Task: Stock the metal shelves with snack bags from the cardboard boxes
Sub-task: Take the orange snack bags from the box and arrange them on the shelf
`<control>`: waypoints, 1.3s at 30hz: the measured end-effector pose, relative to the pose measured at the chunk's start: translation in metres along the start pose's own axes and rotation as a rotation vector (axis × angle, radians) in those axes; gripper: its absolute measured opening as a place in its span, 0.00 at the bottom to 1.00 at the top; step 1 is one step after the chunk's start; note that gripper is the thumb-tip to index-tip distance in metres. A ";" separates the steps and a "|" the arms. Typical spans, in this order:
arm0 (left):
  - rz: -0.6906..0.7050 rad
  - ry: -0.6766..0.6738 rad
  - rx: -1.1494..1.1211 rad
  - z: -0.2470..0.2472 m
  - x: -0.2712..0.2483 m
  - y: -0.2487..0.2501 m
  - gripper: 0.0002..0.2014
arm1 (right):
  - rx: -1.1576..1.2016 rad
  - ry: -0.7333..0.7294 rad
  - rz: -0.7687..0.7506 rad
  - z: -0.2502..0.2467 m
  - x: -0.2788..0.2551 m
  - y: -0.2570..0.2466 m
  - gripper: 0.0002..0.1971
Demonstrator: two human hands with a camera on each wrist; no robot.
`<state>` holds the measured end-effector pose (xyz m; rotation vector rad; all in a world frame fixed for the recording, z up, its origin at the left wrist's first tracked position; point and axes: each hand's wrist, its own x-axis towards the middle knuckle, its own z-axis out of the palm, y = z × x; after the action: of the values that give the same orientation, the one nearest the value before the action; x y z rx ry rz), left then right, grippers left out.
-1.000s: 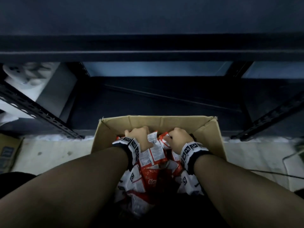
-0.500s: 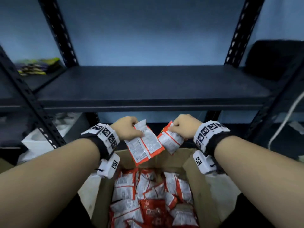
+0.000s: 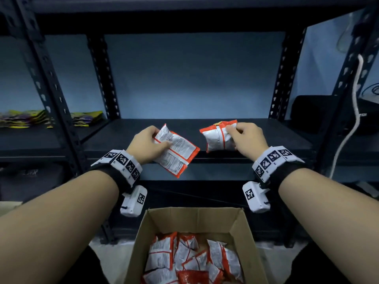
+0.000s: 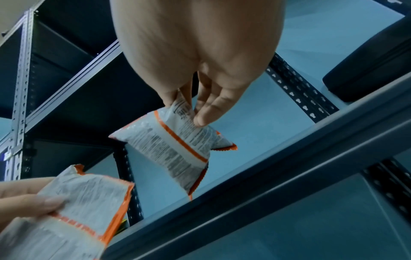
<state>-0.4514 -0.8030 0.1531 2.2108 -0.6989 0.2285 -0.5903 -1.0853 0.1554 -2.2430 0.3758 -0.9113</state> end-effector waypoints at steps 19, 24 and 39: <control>-0.247 0.258 -0.402 0.056 0.102 -0.039 0.21 | -0.147 0.083 -0.052 0.078 0.070 0.069 0.11; -0.247 0.245 -0.463 0.070 0.115 -0.051 0.19 | -0.132 -0.003 -0.061 0.090 0.075 0.073 0.24; -0.159 0.056 -0.691 0.071 0.109 -0.010 0.15 | 0.252 -0.037 -0.002 0.108 0.086 0.004 0.14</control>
<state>-0.3592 -0.8948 0.1402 1.5773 -0.4725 -0.0354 -0.4535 -1.0775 0.1392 -2.0267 0.2284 -0.8655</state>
